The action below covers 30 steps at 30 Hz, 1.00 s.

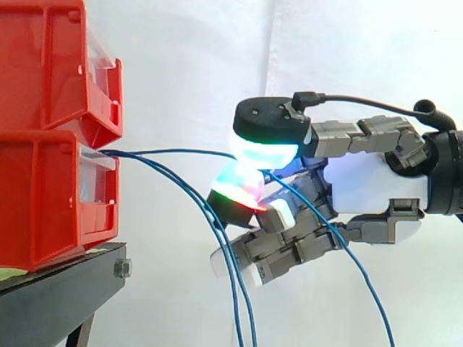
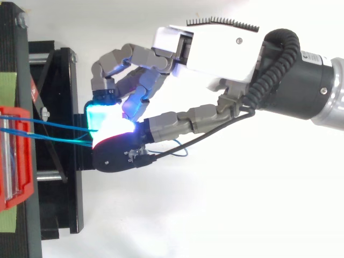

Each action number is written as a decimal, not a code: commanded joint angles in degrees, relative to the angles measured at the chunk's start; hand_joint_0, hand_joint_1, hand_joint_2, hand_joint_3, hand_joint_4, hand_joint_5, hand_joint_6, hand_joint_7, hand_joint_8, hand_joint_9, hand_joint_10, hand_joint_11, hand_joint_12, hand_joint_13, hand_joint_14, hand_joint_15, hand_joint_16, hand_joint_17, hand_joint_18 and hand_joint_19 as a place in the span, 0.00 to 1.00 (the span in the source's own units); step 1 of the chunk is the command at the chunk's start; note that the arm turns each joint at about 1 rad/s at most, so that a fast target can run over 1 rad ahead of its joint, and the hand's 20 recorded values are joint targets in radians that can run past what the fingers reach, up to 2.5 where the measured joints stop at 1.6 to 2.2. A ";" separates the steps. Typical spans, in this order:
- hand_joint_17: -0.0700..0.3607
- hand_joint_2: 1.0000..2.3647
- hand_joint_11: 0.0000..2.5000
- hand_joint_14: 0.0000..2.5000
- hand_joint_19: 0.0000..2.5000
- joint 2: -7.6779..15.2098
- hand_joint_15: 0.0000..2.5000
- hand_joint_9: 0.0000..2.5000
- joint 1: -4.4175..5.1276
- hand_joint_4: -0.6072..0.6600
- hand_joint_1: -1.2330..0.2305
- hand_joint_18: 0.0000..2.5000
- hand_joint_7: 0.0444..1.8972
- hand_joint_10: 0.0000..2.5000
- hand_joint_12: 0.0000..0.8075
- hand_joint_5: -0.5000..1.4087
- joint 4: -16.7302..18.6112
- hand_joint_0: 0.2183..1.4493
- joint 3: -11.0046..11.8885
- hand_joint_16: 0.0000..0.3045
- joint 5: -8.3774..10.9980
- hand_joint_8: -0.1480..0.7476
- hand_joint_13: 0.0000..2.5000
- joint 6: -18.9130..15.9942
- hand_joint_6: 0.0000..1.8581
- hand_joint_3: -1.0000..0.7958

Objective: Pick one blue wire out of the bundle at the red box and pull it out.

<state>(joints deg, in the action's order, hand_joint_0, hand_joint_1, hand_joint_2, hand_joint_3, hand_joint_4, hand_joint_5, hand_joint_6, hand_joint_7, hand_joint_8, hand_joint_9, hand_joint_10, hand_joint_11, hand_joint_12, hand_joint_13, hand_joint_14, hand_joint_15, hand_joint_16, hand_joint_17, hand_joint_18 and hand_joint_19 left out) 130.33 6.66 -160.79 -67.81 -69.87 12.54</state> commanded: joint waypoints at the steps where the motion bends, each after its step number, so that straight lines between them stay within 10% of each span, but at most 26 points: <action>1: 0.57 0.02 0.33 0.00 0.14 0.01 0.13 0.44 0.02 0.54 0.32 0.21 0.66 0.01 0.56 0.22 -0.22 0.28 0.66 0.25 0.00 0.51 0.26 0.03 0.45 0.56; 30: 0.56 0.03 0.35 0.00 0.14 -6.93 0.13 0.43 0.11 0.51 0.31 0.21 0.67 0.01 0.56 0.22 -17.10 0.28 0.92 0.25 0.44 0.52 0.26 3.46 0.45 0.57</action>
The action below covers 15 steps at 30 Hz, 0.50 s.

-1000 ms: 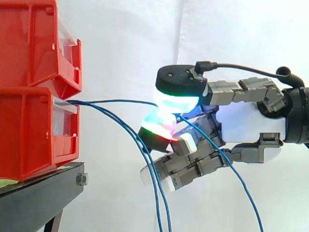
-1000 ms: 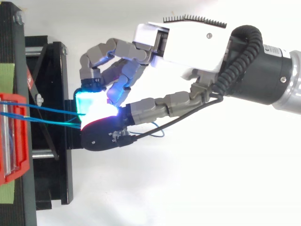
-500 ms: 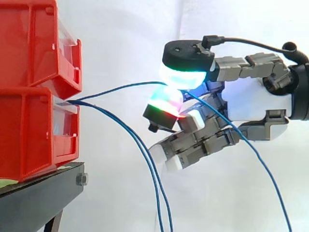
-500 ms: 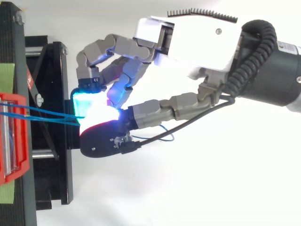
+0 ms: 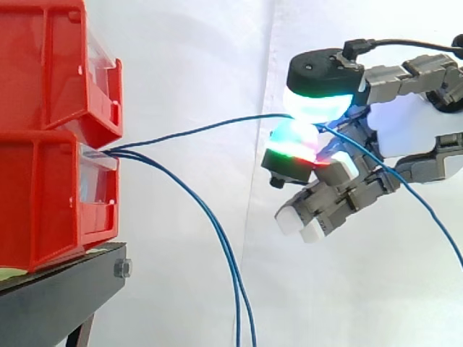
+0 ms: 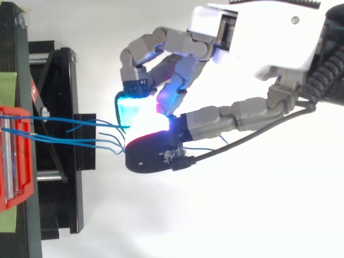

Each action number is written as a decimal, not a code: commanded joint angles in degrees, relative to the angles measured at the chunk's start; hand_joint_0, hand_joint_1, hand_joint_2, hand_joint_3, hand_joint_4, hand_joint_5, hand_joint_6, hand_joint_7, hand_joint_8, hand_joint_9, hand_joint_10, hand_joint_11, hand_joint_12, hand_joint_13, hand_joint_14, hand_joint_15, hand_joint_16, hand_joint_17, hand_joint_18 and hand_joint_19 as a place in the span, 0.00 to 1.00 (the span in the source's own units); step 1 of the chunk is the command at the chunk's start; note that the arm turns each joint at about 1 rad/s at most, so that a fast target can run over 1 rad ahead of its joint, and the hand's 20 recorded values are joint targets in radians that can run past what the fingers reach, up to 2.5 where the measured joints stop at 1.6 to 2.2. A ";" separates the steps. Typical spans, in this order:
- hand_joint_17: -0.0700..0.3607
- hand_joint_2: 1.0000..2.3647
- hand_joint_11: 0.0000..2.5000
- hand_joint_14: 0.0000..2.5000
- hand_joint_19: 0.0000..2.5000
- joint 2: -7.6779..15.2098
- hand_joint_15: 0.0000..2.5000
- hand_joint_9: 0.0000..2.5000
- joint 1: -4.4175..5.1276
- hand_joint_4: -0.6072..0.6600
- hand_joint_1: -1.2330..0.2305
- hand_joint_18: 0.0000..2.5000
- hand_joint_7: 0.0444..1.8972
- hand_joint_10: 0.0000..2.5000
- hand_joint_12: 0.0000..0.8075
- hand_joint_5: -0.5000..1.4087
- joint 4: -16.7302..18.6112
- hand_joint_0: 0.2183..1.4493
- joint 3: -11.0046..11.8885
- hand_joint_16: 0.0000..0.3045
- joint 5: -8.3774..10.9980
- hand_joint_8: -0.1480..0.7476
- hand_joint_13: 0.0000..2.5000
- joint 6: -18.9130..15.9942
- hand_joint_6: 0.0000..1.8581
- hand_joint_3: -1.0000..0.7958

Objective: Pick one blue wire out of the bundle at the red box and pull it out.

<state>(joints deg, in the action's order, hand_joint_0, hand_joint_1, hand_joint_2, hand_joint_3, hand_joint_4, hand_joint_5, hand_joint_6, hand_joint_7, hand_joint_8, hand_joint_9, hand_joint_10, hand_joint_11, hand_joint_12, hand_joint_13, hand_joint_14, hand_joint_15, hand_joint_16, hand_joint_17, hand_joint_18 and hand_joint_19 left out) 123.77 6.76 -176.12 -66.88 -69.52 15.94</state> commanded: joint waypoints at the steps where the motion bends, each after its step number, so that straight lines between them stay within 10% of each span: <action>1: 0.56 0.04 0.34 0.00 0.14 -0.37 0.13 0.43 0.01 0.51 0.31 0.21 0.67 0.01 0.56 0.22 -2.12 0.28 0.00 0.25 0.18 0.52 0.26 0.06 0.45 0.56; 15: 0.56 0.06 0.33 0.00 0.14 -0.28 0.13 0.42 -0.08 0.51 0.31 0.21 0.67 0.01 0.56 0.22 -2.29 0.27 -0.09 0.25 2.46 0.52 0.25 0.23 0.45 0.56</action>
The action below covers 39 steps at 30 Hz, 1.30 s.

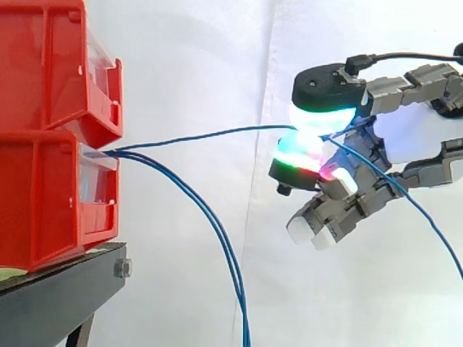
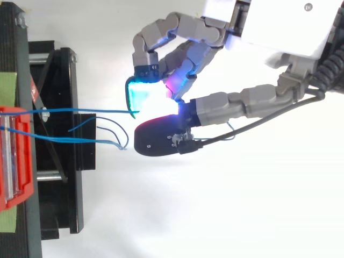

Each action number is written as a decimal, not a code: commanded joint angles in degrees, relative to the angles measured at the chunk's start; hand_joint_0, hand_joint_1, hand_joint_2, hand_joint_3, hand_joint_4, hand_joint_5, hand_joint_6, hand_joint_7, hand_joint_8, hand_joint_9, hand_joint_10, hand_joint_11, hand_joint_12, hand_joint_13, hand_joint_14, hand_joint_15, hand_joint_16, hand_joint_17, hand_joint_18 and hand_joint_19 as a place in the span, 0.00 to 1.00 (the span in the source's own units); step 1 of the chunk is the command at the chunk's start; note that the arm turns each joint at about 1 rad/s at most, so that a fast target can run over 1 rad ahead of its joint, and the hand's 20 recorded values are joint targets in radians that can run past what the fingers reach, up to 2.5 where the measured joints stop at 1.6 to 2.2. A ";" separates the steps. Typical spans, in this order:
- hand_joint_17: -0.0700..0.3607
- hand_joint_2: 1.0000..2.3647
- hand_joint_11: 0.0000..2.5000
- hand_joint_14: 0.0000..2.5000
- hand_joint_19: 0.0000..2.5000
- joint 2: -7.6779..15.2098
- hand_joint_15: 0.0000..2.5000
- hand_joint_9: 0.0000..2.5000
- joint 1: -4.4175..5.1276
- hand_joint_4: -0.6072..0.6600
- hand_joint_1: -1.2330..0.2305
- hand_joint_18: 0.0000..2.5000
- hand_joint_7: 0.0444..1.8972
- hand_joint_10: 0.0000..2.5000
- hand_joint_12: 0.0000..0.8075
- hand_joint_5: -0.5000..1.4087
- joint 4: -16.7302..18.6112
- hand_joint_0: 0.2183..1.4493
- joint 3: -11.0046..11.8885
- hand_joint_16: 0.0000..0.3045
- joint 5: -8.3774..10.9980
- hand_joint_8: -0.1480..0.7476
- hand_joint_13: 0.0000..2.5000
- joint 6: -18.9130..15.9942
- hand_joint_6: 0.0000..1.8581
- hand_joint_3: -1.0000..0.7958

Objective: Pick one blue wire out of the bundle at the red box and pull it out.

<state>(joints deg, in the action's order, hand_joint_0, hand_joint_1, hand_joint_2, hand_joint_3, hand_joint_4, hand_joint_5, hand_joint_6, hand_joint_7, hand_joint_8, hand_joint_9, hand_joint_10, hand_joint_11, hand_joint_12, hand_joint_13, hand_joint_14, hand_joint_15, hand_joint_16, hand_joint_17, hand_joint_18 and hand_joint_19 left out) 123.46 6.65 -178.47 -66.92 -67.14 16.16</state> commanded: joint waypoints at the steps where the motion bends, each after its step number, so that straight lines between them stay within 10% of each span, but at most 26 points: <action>1: 0.56 0.06 0.33 0.01 0.14 0.02 0.13 0.42 0.03 0.50 0.31 0.21 0.68 0.01 0.56 0.22 0.05 0.27 0.03 0.25 0.08 0.52 0.25 0.01 0.45 0.57; 39: 0.56 0.18 0.31 0.00 0.14 0.02 0.13 0.42 0.30 0.50 0.34 0.20 0.66 0.01 0.55 0.22 0.05 0.24 -0.06 0.25 0.08 0.52 0.25 0.10 0.45 0.54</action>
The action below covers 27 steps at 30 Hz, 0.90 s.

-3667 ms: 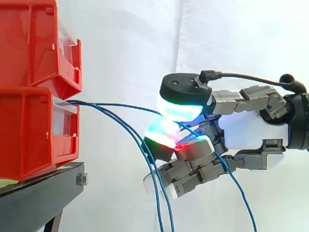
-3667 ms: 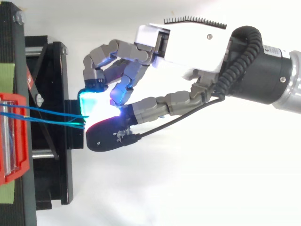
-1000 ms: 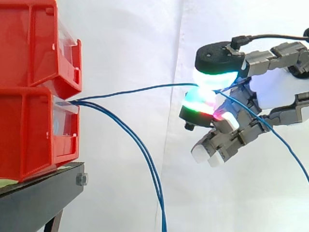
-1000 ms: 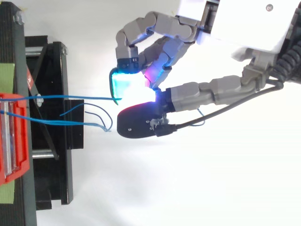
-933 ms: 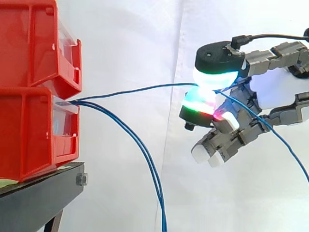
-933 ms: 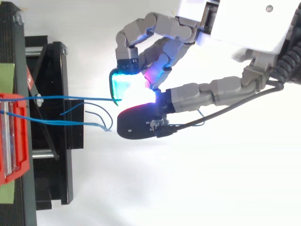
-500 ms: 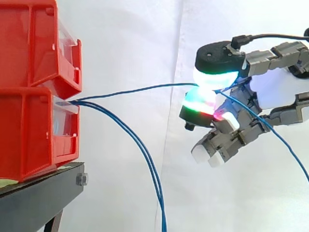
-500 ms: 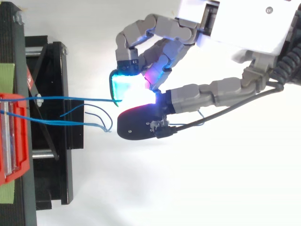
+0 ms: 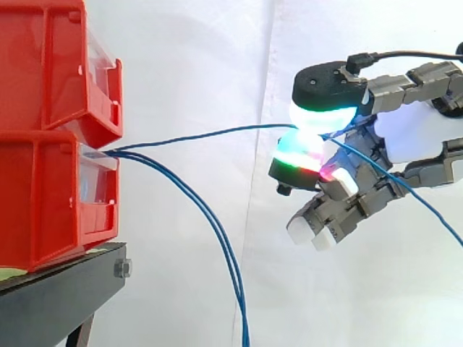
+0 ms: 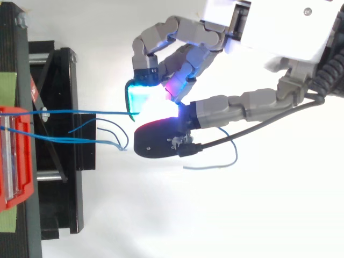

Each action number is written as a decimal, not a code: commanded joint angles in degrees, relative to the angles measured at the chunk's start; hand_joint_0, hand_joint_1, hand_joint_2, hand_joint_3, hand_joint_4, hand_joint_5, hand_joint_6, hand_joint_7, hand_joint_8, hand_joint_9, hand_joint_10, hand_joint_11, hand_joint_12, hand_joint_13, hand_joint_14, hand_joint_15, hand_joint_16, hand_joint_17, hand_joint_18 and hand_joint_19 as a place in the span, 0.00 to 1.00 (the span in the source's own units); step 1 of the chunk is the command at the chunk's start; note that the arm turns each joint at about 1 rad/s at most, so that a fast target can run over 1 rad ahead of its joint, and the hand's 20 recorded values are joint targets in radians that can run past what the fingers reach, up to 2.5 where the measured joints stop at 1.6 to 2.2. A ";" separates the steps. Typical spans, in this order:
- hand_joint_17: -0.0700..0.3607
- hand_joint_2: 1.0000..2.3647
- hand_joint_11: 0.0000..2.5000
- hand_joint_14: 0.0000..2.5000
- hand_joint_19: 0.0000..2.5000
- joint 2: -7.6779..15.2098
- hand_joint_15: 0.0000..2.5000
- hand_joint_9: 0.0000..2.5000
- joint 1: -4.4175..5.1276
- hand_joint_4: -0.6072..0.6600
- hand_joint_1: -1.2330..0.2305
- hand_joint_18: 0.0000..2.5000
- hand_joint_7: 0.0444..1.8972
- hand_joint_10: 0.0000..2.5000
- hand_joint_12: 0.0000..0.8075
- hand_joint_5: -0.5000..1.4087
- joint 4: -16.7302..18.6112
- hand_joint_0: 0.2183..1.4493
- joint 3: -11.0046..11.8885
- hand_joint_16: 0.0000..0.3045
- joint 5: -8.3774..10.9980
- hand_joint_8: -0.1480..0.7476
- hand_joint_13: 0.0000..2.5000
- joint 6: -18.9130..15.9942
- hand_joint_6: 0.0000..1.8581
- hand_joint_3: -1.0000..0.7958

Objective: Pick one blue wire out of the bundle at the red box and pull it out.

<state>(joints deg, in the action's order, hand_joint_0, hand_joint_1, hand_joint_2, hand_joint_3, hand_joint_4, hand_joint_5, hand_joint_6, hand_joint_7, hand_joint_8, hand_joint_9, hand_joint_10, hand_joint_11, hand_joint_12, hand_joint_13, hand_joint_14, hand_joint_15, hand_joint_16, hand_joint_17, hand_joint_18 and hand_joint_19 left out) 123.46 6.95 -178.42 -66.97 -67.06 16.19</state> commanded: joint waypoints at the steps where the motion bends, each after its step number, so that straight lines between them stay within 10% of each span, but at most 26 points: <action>1: 0.56 0.18 0.31 0.00 0.14 0.02 0.13 0.42 0.00 0.50 0.34 0.20 0.67 0.01 0.55 0.22 0.00 0.24 0.00 0.25 0.00 0.52 0.25 -0.02 0.45 0.54; 27: 0.56 0.16 0.30 0.00 0.14 0.02 0.13 0.40 0.00 0.49 0.33 0.19 0.67 0.01 0.55 0.22 0.00 0.25 0.00 0.25 0.00 0.51 0.24 -0.02 0.45 0.54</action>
<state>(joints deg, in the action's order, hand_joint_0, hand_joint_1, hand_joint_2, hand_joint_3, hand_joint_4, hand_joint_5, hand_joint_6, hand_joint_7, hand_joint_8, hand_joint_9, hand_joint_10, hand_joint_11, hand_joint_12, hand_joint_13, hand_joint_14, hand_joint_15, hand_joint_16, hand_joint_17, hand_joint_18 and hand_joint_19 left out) 123.48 6.94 -178.42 -66.97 -67.06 16.23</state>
